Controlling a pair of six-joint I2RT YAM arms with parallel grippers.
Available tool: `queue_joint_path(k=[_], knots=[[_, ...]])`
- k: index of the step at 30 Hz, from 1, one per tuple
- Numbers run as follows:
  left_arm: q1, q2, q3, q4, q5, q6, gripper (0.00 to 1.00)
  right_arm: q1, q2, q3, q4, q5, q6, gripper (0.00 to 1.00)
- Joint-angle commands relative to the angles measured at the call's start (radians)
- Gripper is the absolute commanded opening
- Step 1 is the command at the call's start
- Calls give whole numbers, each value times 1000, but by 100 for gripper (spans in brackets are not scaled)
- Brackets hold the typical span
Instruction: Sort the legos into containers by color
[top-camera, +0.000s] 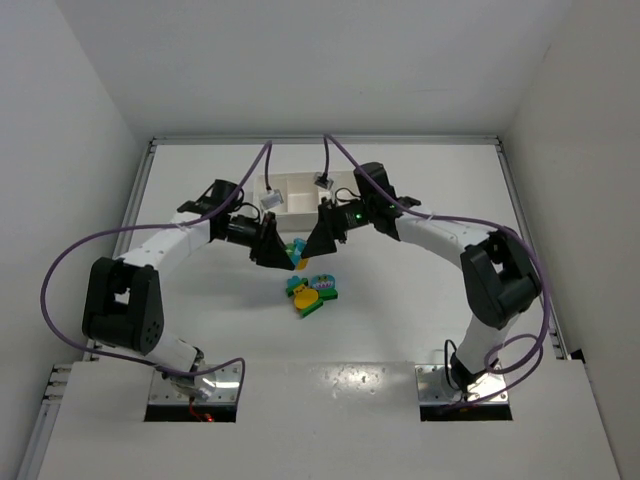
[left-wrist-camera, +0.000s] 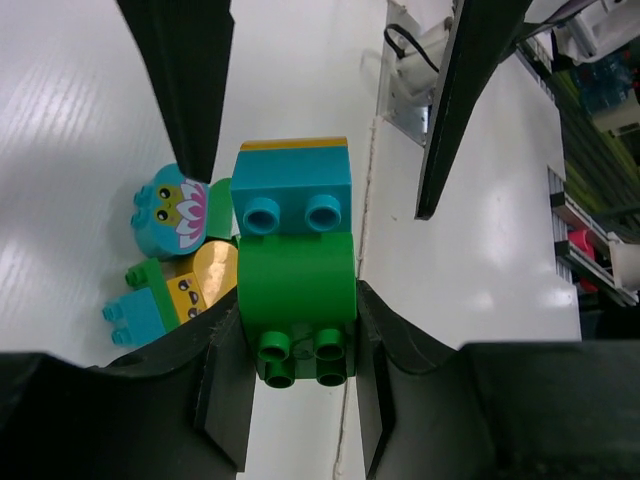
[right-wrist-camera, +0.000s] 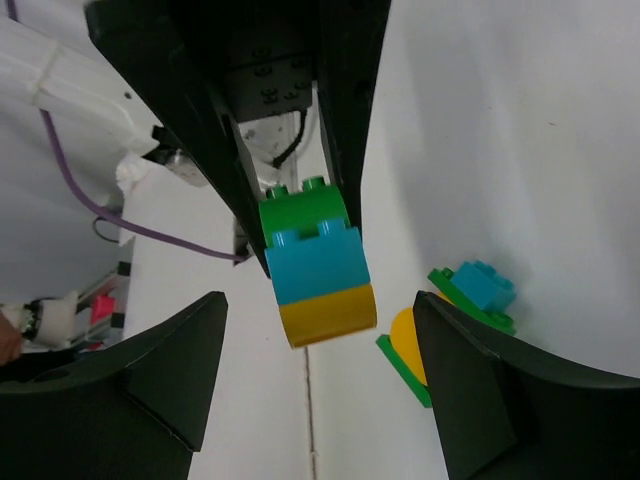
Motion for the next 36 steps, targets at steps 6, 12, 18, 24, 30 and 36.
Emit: queue_joint_path(k=[6,12,18,24,30,36], knots=[[-44,41,78,1,60,44,0,0,39,73,140,-131,84,29],[11,50,88,1,51,53,0,-10,8,41,-76,-154,-205,0],[88,20,88,20,40,44,0,-59,-82,-52,-281,-111,-387,0],[146,0,88,59,20,7,2,-114,-133,-115,-370,-65,-482,0],[137,-5,22,316,-168,-235,2,-143,-170,-144,-407,-5,-539,0],[42,69,114,531,-484,-376,6,-180,-191,-166,-319,32,-450,0]])
